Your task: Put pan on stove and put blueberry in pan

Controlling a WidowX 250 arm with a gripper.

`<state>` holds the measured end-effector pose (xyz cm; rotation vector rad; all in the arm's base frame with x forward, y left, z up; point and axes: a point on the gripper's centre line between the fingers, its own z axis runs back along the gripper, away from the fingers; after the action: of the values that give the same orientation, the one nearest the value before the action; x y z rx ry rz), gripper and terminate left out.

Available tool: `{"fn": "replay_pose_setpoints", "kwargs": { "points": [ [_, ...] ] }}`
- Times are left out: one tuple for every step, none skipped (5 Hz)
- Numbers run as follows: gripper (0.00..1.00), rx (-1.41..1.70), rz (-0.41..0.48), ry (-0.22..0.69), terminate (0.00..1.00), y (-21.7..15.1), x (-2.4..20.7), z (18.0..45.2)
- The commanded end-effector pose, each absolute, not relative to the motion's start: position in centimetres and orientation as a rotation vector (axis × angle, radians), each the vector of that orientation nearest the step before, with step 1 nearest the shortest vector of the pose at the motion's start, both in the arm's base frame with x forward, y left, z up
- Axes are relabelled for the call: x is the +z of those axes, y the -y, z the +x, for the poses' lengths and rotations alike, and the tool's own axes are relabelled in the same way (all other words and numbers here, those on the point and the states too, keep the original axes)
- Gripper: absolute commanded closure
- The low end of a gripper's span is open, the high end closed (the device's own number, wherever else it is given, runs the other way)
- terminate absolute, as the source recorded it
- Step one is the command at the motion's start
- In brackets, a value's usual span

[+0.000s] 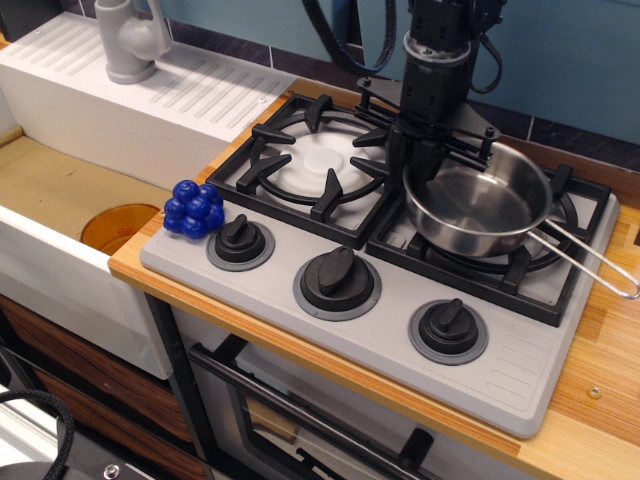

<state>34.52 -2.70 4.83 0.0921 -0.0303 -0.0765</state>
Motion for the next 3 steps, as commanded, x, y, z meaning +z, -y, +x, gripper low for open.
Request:
{"fn": "replay_pose_setpoints", "kwargs": {
  "points": [
    [1.00, -0.077, 0.124, 0.057, 0.00, 3.0, 11.2, 34.6],
    [1.00, -0.091, 0.142, 0.035, 0.00, 2.2, 12.7, 34.5],
    [1.00, -0.113, 0.157, 0.015, 0.00, 0.9, 13.9, 34.4]
  ]
}}
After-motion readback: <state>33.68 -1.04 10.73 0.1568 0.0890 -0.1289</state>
